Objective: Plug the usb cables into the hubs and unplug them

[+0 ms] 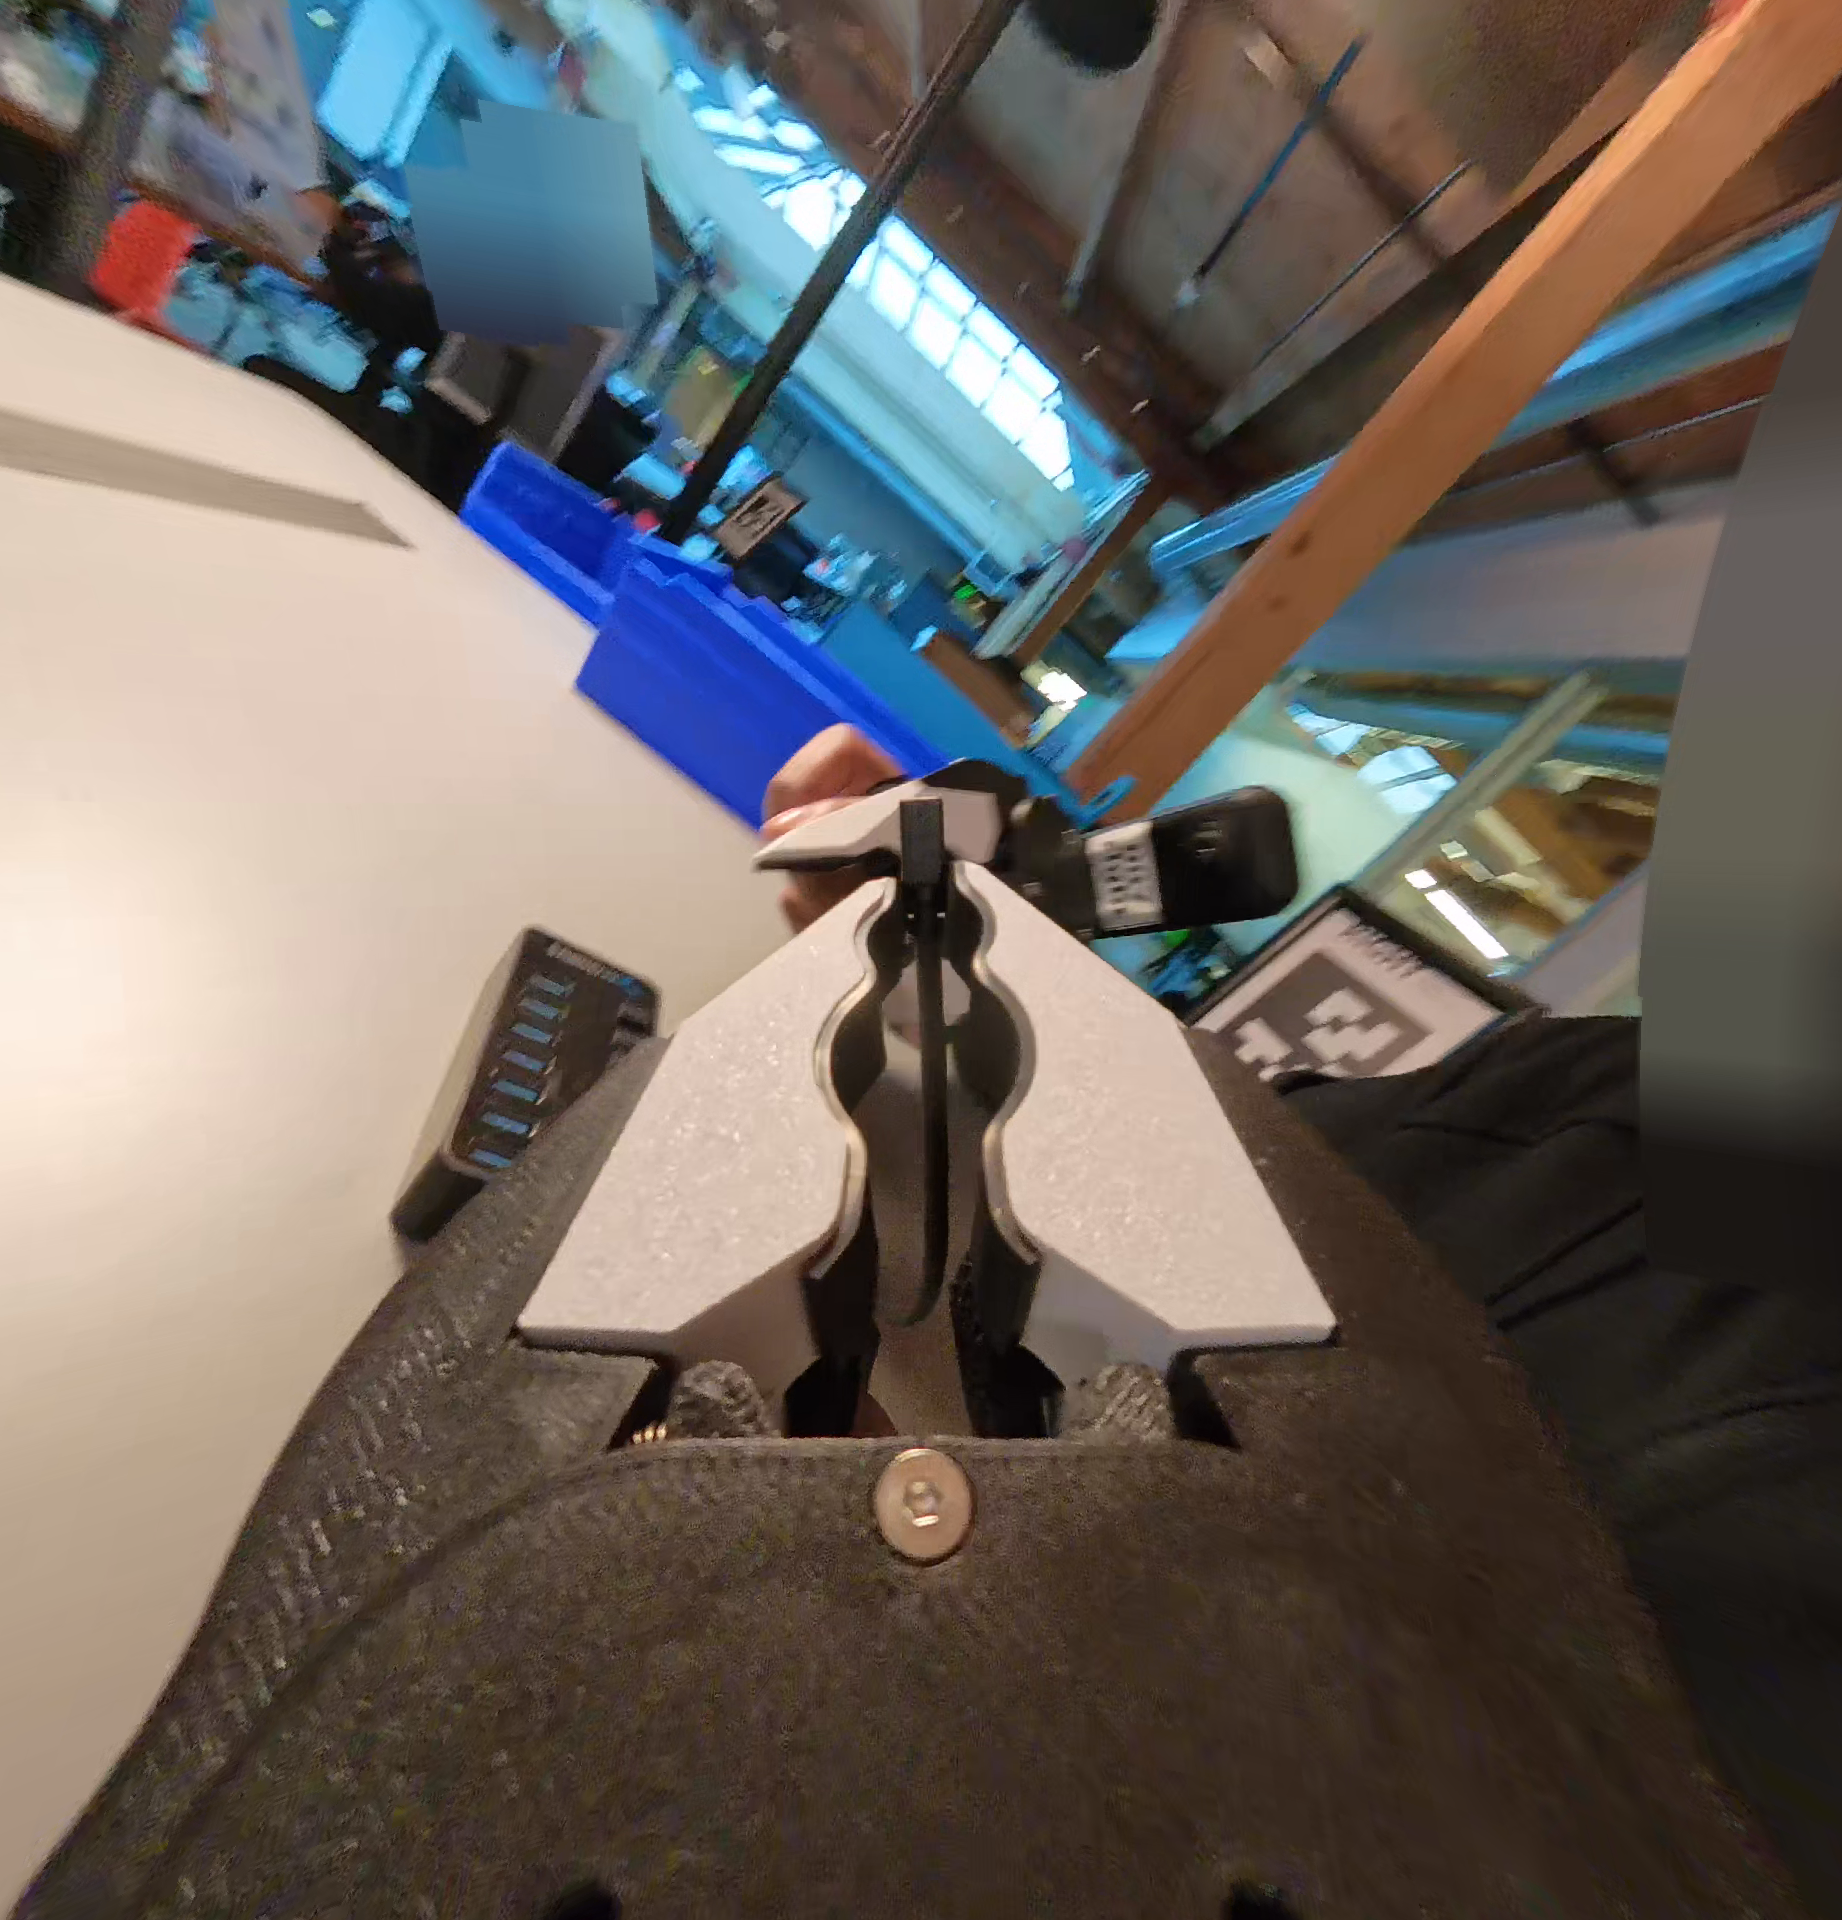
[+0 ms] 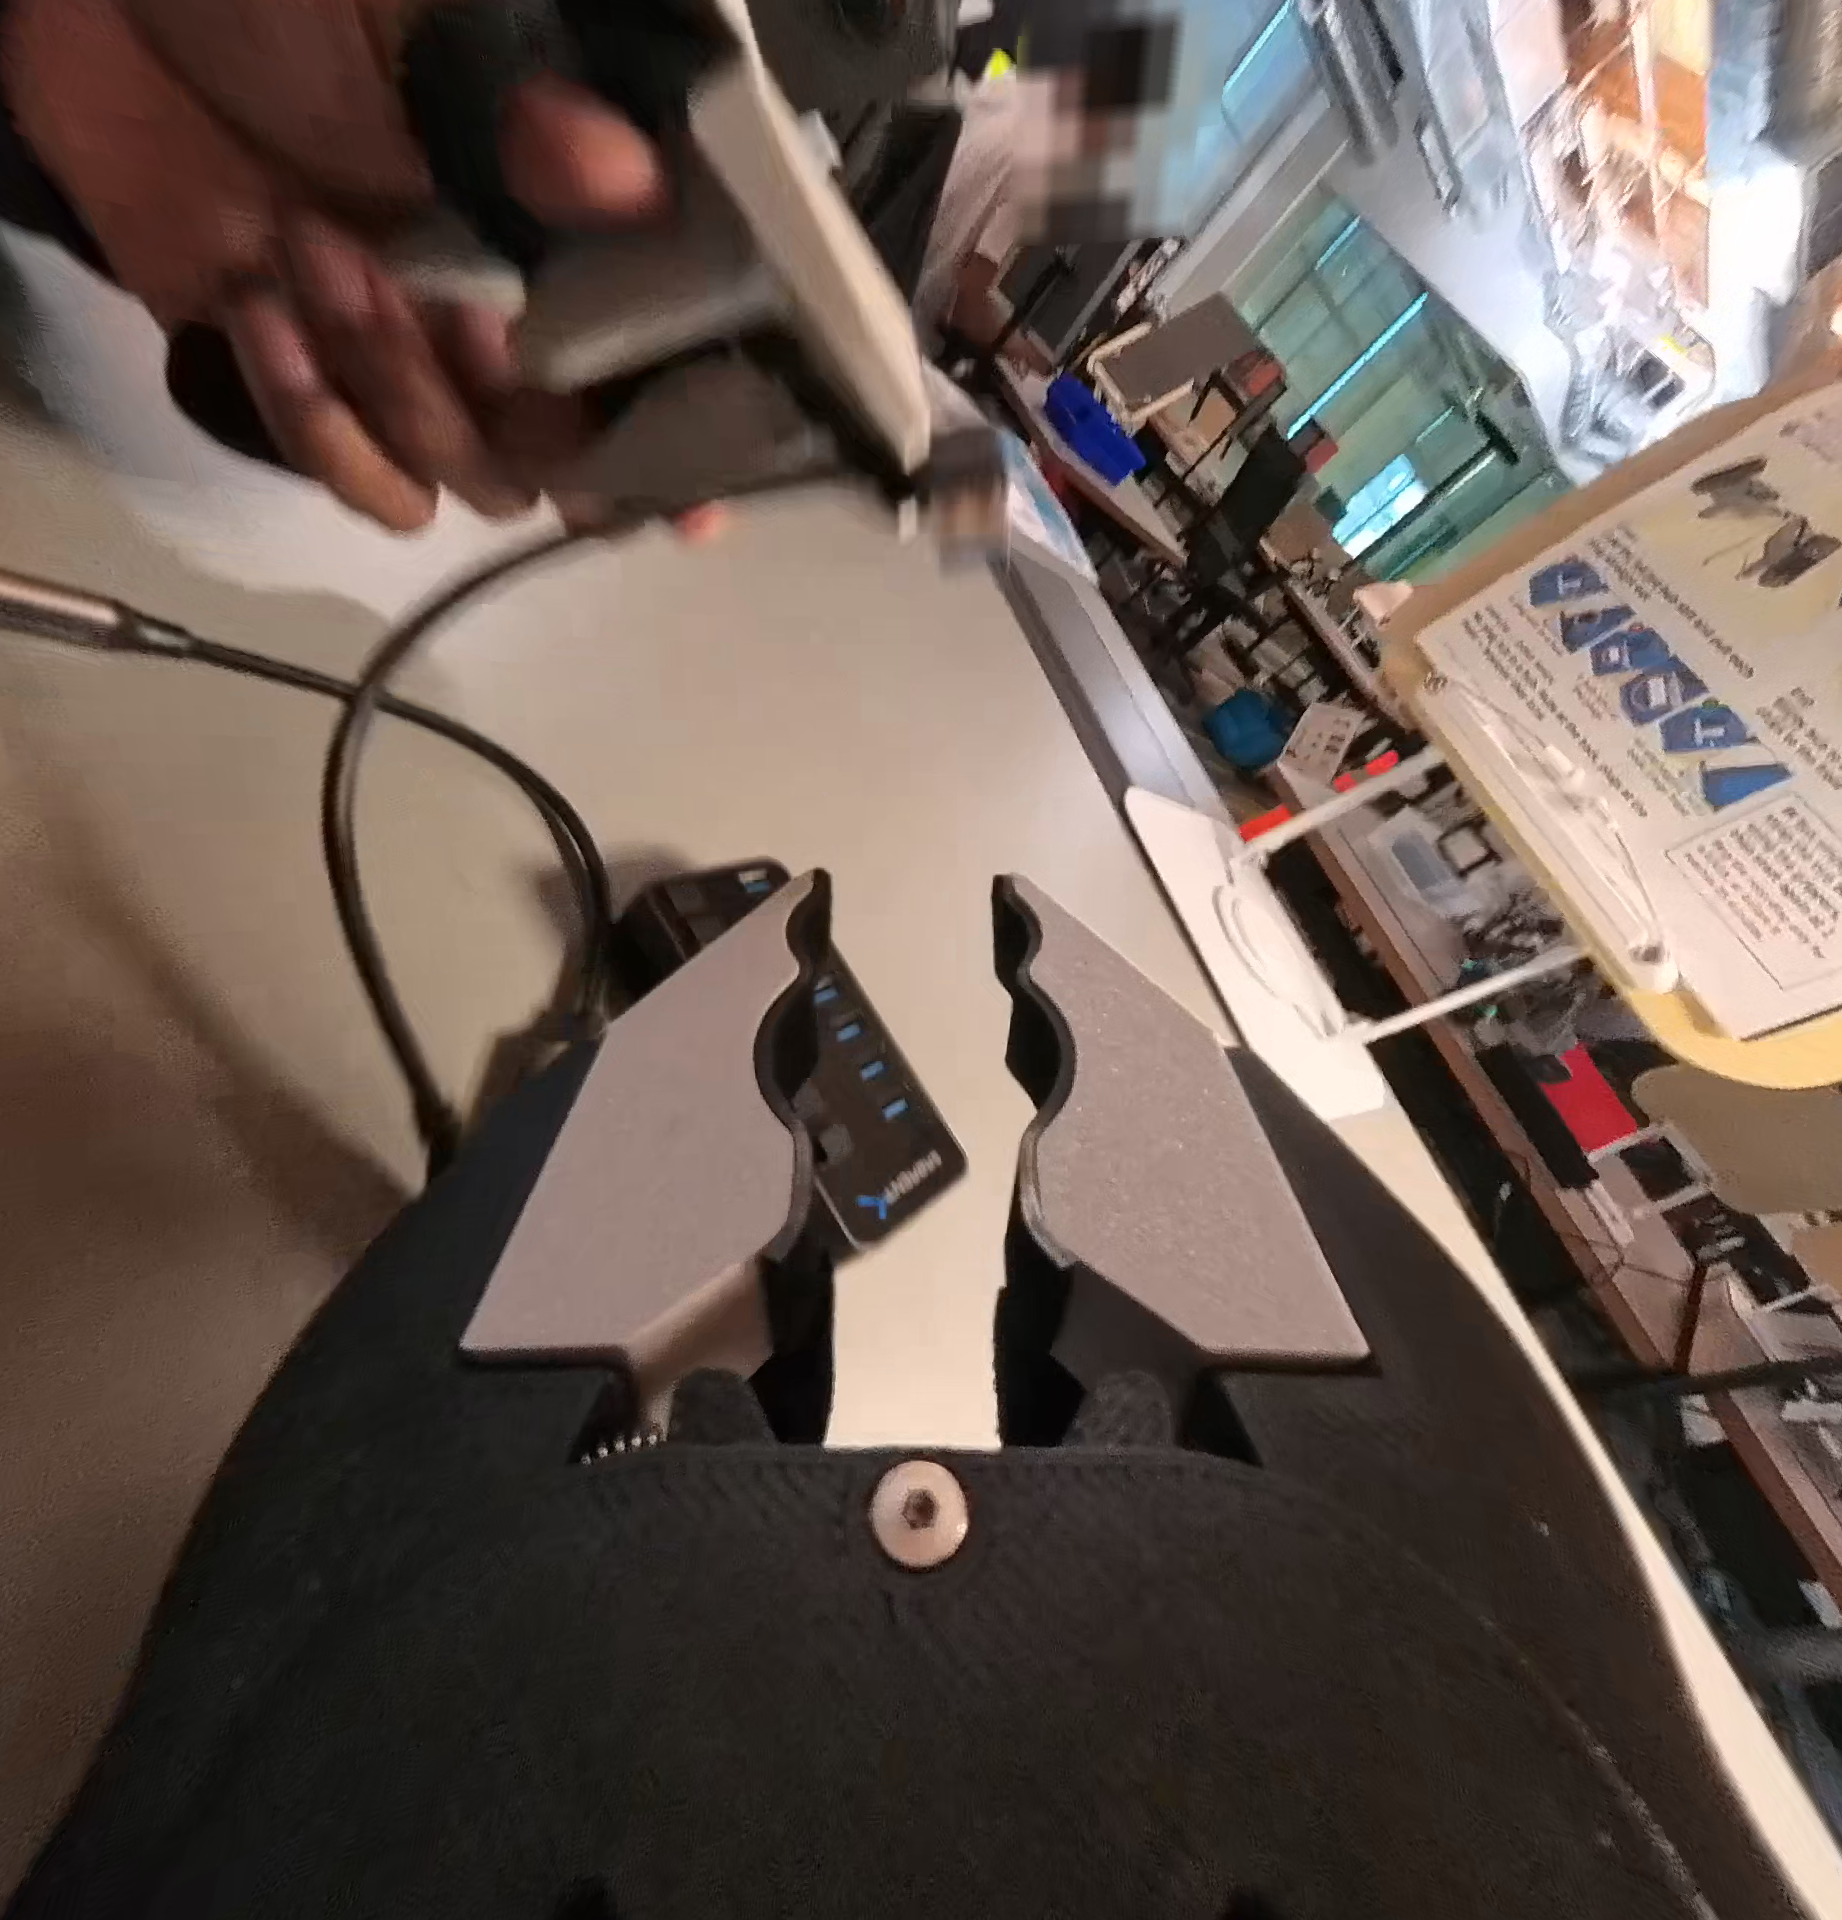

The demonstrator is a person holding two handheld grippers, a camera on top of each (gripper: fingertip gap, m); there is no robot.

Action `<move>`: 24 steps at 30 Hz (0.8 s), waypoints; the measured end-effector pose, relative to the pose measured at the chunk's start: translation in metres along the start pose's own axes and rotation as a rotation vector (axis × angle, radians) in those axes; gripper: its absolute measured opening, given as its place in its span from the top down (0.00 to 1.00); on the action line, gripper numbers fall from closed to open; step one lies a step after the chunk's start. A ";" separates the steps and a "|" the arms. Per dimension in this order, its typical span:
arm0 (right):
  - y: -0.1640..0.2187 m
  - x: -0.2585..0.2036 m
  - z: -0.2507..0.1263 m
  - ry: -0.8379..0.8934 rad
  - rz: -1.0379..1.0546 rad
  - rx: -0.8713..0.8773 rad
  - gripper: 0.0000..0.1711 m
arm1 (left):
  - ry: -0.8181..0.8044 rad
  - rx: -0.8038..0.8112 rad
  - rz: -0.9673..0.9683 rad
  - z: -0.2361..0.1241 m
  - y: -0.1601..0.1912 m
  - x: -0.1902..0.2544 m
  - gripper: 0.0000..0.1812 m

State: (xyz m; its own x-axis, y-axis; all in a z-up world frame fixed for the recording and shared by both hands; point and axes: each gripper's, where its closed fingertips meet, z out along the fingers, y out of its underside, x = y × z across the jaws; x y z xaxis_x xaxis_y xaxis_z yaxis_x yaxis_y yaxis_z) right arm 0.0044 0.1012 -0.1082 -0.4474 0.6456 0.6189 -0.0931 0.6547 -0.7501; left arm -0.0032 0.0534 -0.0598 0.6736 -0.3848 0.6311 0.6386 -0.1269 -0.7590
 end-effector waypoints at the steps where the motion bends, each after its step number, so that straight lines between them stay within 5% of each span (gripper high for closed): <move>1: 0.007 0.002 -0.002 -0.022 0.017 -0.030 0.82 | 0.052 0.021 -0.014 -0.006 -0.009 0.008 0.94; 6: 0.040 -0.010 -0.020 -0.224 0.157 -0.173 0.92 | 0.189 0.089 0.049 -0.039 -0.049 0.042 0.95; 10: 0.075 -0.039 -0.024 -0.377 0.210 -0.363 0.93 | 0.045 0.133 0.202 -0.065 -0.073 0.034 0.95; 18: 0.094 -0.023 0.010 -0.222 0.263 -0.428 0.95 | -0.428 -0.059 0.556 -0.096 -0.080 -0.029 0.95; 24: 0.107 0.019 0.055 -0.073 0.319 -0.434 0.92 | -0.452 -0.316 0.617 -0.080 -0.061 -0.065 0.95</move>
State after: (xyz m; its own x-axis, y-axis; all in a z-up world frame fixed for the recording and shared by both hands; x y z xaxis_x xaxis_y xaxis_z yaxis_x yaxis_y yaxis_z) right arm -0.0628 0.1614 -0.1895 -0.4550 0.8202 0.3468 0.4266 0.5426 -0.7236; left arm -0.1162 0.0136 -0.0672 0.9966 -0.0729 0.0389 0.0160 -0.2909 -0.9566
